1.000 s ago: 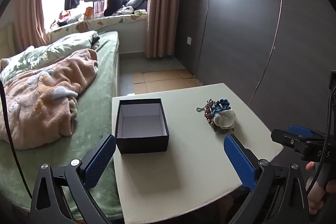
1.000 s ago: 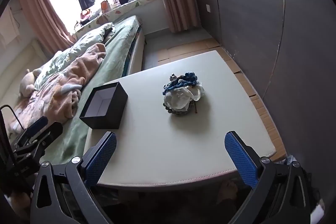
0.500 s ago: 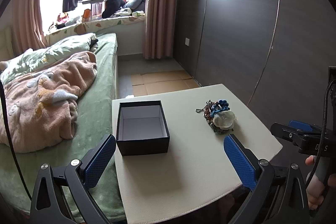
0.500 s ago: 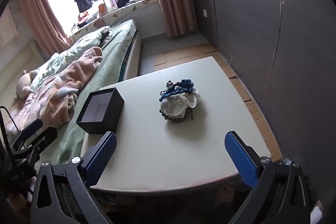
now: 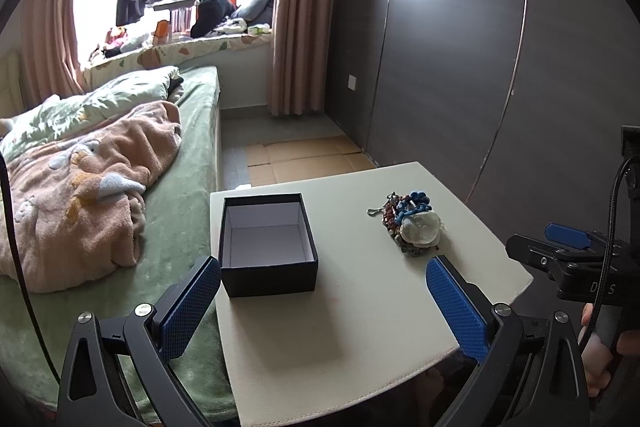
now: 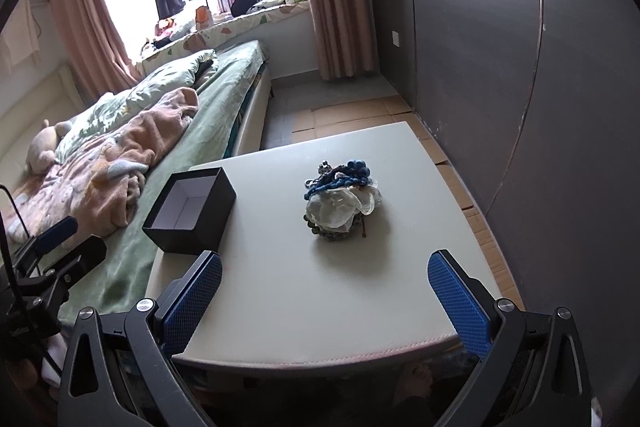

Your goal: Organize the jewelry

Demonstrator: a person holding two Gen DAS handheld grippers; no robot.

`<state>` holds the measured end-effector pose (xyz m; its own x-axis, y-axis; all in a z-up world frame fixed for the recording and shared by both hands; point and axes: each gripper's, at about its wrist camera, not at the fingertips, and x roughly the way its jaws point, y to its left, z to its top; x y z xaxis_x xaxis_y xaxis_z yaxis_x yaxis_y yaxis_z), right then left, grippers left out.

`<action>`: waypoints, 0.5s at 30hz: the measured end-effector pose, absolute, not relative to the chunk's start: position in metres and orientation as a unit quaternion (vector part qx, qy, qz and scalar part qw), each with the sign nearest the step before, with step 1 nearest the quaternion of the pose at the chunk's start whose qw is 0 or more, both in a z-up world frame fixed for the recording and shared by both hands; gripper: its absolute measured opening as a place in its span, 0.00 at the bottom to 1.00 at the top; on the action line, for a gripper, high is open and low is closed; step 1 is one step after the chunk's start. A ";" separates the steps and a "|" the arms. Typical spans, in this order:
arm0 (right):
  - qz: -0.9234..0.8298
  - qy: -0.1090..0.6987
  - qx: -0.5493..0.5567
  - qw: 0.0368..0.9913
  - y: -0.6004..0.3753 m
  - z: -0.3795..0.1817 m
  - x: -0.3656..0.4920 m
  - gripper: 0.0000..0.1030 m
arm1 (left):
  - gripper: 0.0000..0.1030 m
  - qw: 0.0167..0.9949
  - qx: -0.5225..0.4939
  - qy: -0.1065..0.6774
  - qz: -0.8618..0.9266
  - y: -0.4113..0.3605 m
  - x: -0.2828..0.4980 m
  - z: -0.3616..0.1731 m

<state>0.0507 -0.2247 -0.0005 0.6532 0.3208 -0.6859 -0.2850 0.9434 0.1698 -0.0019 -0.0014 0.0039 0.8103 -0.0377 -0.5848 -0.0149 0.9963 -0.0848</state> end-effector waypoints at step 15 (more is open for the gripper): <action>0.160 0.382 0.012 0.910 -0.224 -0.003 0.054 1.00 | 0.99 0.949 -0.043 0.311 -0.011 -0.004 0.001 0.002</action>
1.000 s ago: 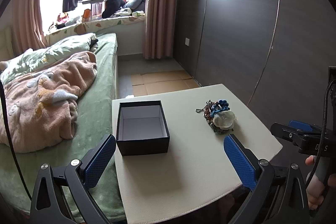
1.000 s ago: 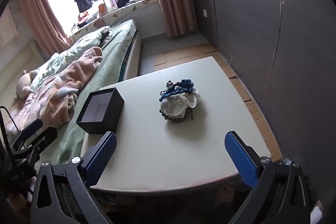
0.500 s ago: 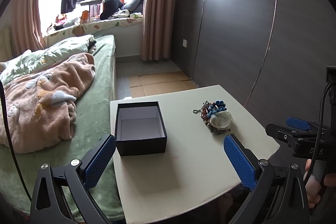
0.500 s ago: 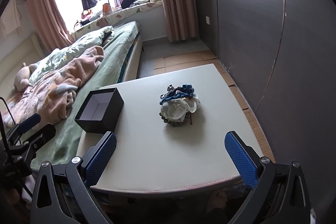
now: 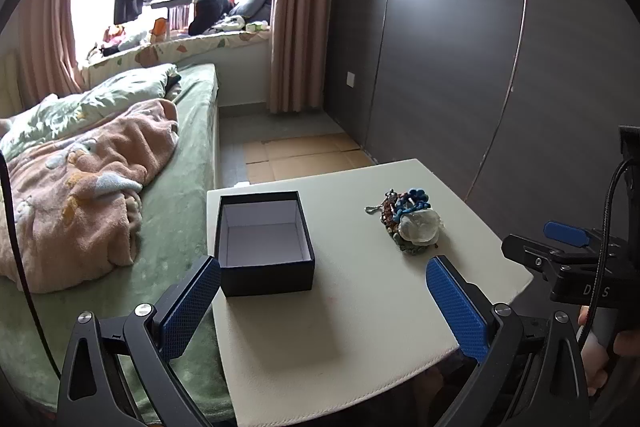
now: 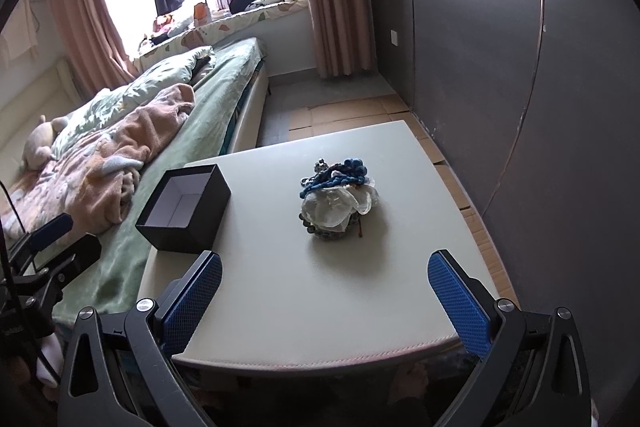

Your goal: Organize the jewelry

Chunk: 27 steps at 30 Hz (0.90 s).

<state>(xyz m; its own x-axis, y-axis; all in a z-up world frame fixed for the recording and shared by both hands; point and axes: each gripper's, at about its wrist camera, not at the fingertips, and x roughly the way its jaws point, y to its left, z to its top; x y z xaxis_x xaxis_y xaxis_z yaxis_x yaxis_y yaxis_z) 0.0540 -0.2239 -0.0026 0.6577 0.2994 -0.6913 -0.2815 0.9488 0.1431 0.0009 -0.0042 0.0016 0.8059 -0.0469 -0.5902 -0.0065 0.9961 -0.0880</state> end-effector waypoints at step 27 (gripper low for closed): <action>0.159 0.383 0.018 0.910 -0.225 -0.002 0.057 1.00 | 0.99 0.950 -0.048 0.310 -0.013 -0.005 0.002 0.004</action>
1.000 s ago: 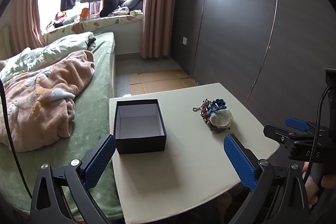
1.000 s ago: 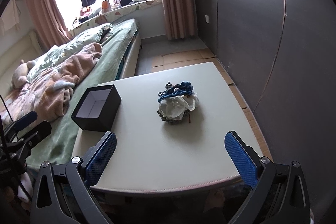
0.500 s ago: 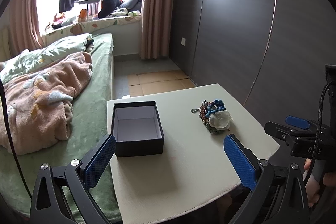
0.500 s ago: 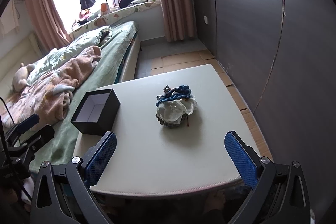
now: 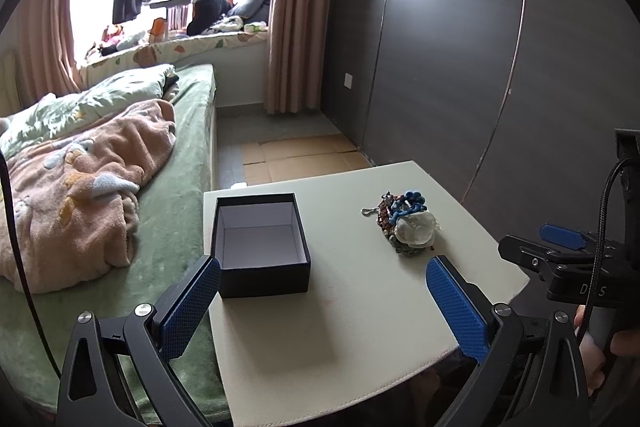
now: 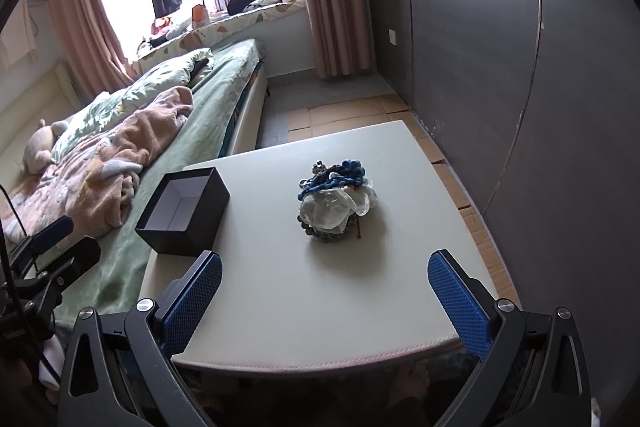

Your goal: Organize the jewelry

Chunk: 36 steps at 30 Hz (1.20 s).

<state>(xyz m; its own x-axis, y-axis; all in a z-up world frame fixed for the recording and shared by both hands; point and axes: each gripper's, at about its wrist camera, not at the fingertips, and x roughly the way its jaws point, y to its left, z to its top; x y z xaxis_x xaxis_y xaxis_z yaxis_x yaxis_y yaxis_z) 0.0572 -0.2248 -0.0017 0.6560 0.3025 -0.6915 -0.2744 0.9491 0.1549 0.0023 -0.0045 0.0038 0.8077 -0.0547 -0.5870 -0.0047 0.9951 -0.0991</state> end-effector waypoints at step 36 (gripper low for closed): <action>0.088 0.410 0.146 0.896 -0.286 -0.011 0.108 1.00 | 0.93 0.934 -0.104 0.333 -0.079 -0.030 0.074 -0.018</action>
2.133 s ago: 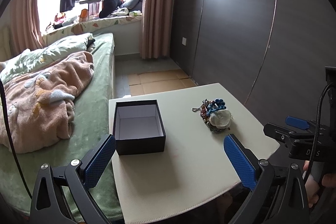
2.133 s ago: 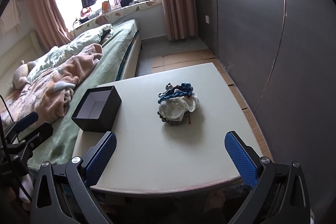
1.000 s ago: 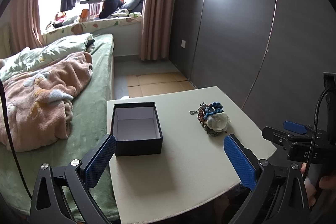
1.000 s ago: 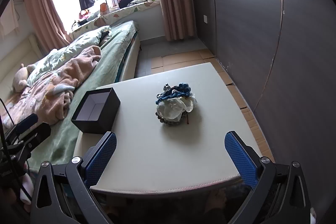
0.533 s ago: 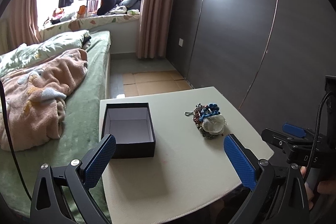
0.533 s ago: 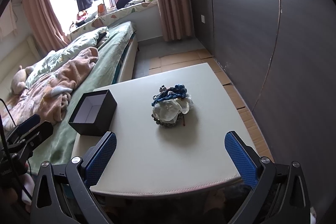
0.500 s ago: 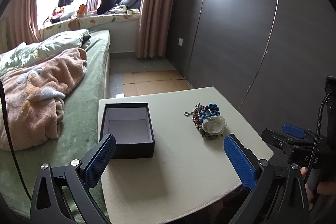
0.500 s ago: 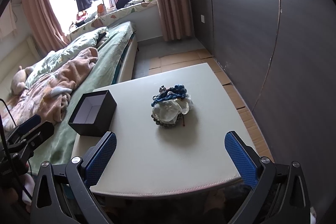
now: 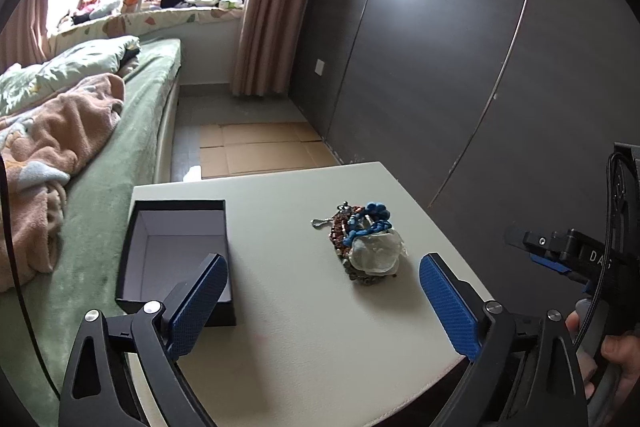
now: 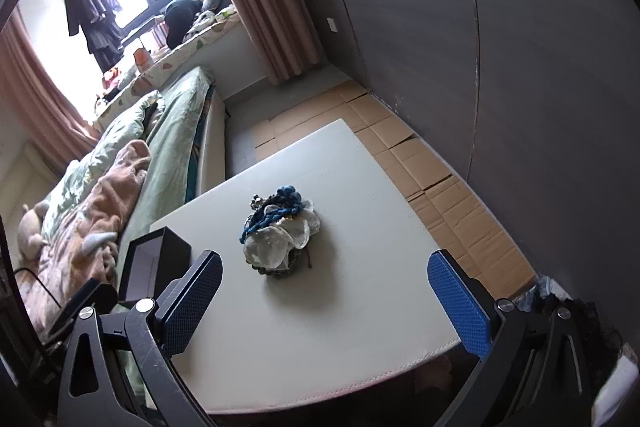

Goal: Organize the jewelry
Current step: 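Move the left tool to the jewelry pile and grasp the blue braided bracelet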

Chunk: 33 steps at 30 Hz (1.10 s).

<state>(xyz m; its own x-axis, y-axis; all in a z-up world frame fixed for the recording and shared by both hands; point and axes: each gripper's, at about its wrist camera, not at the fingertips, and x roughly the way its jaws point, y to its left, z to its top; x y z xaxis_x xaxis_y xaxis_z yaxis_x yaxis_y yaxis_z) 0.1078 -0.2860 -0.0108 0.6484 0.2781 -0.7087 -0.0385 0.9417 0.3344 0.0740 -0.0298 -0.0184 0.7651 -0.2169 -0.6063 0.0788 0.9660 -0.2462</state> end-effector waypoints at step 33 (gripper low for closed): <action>0.057 0.477 0.260 0.838 -0.334 -0.048 0.181 1.00 | 0.50 0.892 -0.050 0.422 -0.154 -0.130 0.173 -0.101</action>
